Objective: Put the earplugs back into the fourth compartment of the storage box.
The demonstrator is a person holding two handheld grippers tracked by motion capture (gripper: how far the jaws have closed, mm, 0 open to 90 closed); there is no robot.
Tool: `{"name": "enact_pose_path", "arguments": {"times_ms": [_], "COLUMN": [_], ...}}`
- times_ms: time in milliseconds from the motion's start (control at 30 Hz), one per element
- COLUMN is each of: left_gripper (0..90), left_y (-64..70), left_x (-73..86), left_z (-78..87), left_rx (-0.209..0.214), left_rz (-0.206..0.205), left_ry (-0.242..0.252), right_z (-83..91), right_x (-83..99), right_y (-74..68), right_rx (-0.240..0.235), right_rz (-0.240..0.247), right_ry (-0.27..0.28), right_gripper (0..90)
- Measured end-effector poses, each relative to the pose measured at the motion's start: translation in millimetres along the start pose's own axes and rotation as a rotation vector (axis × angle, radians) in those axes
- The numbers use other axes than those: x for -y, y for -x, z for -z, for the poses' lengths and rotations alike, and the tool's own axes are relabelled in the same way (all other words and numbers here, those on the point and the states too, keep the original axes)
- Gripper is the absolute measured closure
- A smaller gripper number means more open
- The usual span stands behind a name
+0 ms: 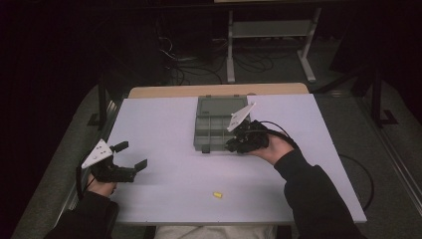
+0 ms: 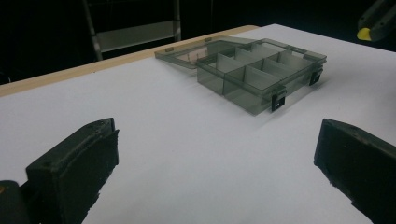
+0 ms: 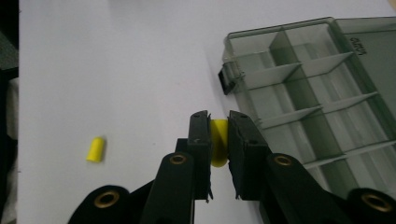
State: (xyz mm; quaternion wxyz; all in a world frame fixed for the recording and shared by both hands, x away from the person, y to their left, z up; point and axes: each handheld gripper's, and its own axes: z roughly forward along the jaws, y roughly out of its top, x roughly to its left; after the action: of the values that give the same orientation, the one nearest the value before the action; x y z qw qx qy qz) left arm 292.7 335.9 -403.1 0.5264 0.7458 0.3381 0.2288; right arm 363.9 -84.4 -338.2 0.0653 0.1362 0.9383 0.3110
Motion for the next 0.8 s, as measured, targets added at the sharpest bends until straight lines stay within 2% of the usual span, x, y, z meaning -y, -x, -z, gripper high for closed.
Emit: {"name": "enact_pose_path", "arguments": {"times_ms": [167, 467, 567, 600, 633, 700, 733, 767, 800], "left_gripper": [0.0, 0.0, 0.0, 0.0, 0.0, 0.0, 0.0, 0.0, 0.0], "left_y": [-0.1, -0.1, -0.2, -0.2, -0.2, -0.2, -0.1, -0.1, -0.1], "left_x": [0.1, 0.0, 0.0, 0.0, 0.0, 0.0, 0.0, 0.0, 0.0], "left_z": [0.0, 0.1, 0.2, 0.2, 0.1, 0.1, 0.2, 0.2, 0.2], "left_rx": [0.001, 0.002, 0.002, 0.003, 0.003, 0.003, 0.003, 0.003, 0.003], "left_rz": [0.001, 0.002, 0.002, 0.002, 0.002, 0.002, 0.003, 0.003, 0.003], "left_ry": [0.000, -0.001, 0.000, 0.000, 0.000, 0.000, 0.000, 0.000, 0.000], "right_z": [3.4, -1.9, -3.7, -5.4, -5.4, -7.2, -8.2, -8.2, -8.7], "right_x": [-2.2, -1.8, -0.4, 1.6, 1.6, 4.1, 7.1, 7.1, 10.2], "right_y": [11.8, 34.3, 43.0, 49.7, 49.7, 56.7, 64.4, 64.4, 71.6], "right_rx": [0.006, 0.016, 0.030, 0.040, 0.040, 0.048, 0.057, 0.057, 0.064], "right_rz": [-0.010, -0.039, -0.058, -0.071, -0.071, -0.093, -0.113, -0.113, -0.136], "right_ry": [0.007, -0.006, -0.015, -0.019, -0.019, -0.019, -0.015, -0.015, -0.012], "right_gripper": [78.1, 78.2, 78.2, 78.2, 78.2, 78.2, 78.3, 78.3, 78.3]}}
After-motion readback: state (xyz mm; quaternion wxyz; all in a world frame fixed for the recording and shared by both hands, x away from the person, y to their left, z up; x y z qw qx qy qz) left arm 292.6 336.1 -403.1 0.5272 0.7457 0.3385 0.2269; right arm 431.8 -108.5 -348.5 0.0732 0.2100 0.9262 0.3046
